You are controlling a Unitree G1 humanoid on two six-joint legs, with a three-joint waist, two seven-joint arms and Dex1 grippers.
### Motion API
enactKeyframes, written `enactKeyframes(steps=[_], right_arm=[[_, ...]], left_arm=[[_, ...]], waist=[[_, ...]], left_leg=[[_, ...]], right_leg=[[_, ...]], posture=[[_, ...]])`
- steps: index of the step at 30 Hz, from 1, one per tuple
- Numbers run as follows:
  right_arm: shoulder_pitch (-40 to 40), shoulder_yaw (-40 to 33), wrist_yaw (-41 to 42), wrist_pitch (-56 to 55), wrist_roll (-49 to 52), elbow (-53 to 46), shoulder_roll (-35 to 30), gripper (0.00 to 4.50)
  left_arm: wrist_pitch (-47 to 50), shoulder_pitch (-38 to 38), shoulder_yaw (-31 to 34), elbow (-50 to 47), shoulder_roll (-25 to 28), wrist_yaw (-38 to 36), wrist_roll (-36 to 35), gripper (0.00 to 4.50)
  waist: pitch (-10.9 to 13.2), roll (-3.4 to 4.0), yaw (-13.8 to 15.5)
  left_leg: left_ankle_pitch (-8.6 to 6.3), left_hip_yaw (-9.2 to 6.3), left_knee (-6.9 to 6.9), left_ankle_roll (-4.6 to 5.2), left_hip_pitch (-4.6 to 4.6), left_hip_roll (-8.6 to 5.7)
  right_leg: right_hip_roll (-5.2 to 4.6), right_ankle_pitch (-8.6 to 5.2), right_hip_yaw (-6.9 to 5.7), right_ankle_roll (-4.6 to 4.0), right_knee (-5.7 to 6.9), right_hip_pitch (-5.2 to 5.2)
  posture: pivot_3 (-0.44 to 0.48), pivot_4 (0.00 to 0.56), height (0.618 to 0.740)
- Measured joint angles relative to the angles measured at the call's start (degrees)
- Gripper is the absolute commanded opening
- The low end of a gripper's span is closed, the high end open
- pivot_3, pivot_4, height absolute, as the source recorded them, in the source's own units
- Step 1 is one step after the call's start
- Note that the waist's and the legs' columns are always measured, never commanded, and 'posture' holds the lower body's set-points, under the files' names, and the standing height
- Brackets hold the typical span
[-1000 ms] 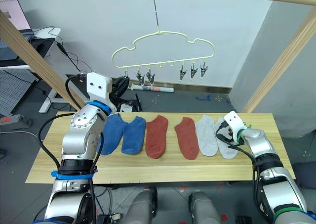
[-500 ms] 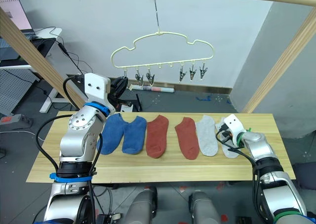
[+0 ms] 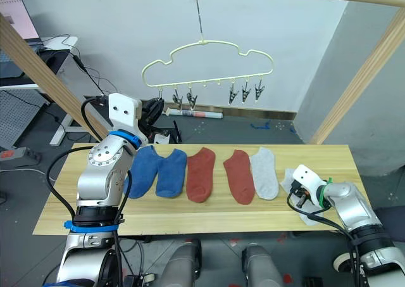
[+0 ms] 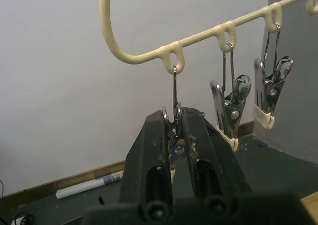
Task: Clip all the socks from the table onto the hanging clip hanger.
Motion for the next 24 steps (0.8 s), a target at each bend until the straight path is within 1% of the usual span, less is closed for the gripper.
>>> enactKeyframes(steps=[4, 5, 9, 12, 24], right_arm=[[0.1, -3.0, -0.2, 4.4, 2.5, -2.7, 0.9, 2.64], [0.1, -3.7, -0.7, 5.8, 3.2, -3.2, 1.4, 3.01], [-0.4, -6.7, -4.1, 10.3, 4.8, -2.8, 3.6, 4.46], [-1.3, -7.9, -5.9, 11.8, 5.3, -1.3, 3.9, 4.46], [-2.4, -6.9, -8.7, 9.3, 3.6, 6.0, 4.9, 4.46]], left_arm=[[-0.4, -0.2, 0.0, 0.3, 0.0, -0.2, 0.0, 0.09], [-0.4, -0.4, 0.0, 0.6, -0.1, -0.2, 0.0, 0.09], [-0.5, -1.0, -0.1, 1.6, -0.5, -0.5, 0.0, 0.09], [-0.6, -1.1, -0.1, 1.9, -0.5, -0.8, 0.0, 0.09], [-0.8, -1.1, -0.1, 2.0, -0.5, -0.9, 0.1, 0.09]], waist=[[0.0, 0.0, 0.2], [0.0, 0.0, 0.2], [0.0, 0.0, 0.2], [0.0, 0.0, 0.1], [0.0, 0.0, 0.1]], left_leg=[[0.0, 0.0, 0.01, -0.01, -0.02, -0.04], [0.0, 0.0, 0.01, -0.01, -0.02, -0.04], [0.0, 0.01, 0.0, -0.01, -0.02, -0.03], [0.0, 0.0, 0.0, 0.0, -0.02, -0.03], [0.0, 0.02, 0.01, 0.0, -0.01, -0.03]], right_leg=[[-0.03, 0.0, 0.0, 0.0, -0.01, 0.02], [-0.03, 0.0, 0.0, 0.0, -0.01, 0.02], [-0.03, 0.0, 0.0, 0.0, -0.01, 0.0], [-0.02, 0.0, -0.01, 0.0, -0.01, 0.0], [-0.02, 0.0, 0.01, 0.0, -0.01, 0.01]], posture=[[0.101, 0.264, 0.74], [0.081, 0.265, 0.74], [0.081, 0.265, 0.74], [0.081, 0.265, 0.74], [0.088, 0.27, 0.74]])
